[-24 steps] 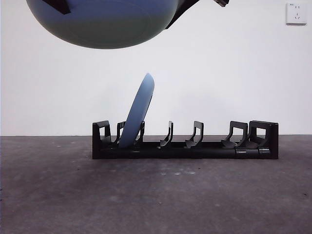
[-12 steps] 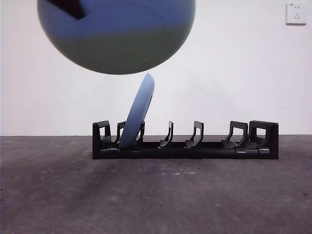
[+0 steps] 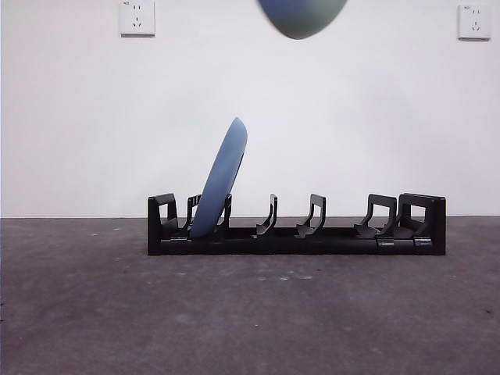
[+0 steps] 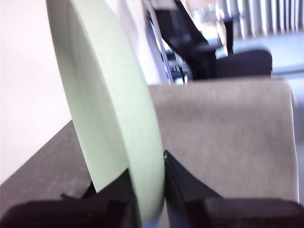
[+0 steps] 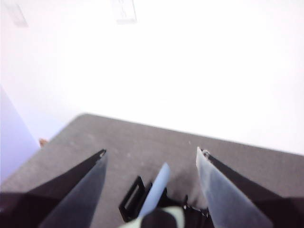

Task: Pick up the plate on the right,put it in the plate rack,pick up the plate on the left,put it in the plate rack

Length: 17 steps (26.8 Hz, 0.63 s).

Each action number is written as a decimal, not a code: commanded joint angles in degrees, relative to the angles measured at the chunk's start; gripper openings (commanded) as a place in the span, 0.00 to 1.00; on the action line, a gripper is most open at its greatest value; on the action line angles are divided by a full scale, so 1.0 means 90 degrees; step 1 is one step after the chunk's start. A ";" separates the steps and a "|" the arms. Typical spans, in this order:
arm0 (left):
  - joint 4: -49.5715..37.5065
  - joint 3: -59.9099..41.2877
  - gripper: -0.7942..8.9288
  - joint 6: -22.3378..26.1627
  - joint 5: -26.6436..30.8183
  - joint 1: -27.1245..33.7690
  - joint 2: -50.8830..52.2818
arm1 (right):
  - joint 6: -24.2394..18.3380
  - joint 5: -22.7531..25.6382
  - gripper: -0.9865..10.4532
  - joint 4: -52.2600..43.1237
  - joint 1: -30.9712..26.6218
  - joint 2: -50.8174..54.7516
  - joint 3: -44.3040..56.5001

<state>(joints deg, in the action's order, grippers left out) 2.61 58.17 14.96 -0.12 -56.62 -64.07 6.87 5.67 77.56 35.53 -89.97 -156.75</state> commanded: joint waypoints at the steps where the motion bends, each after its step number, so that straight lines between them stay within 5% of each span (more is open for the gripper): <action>1: -0.0724 -0.0036 0.07 -0.0969 0.0024 0.0143 -0.0423 | 0.0073 -0.0233 0.37 0.0160 0.0015 0.0199 0.0019; 11: -0.2324 -0.0017 0.07 -0.1868 0.0661 0.0736 -0.1897 | 0.0119 -0.2064 0.36 0.0170 0.0015 0.0971 0.0374; 17: -0.2319 0.0600 0.07 -0.2016 0.0680 0.1032 -0.2710 | 0.0085 -0.2883 0.36 0.0170 0.0015 0.1474 0.1498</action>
<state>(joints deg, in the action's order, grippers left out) -17.30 62.11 -2.37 5.87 -47.59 -87.68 7.31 -19.77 77.58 35.55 -76.86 -145.21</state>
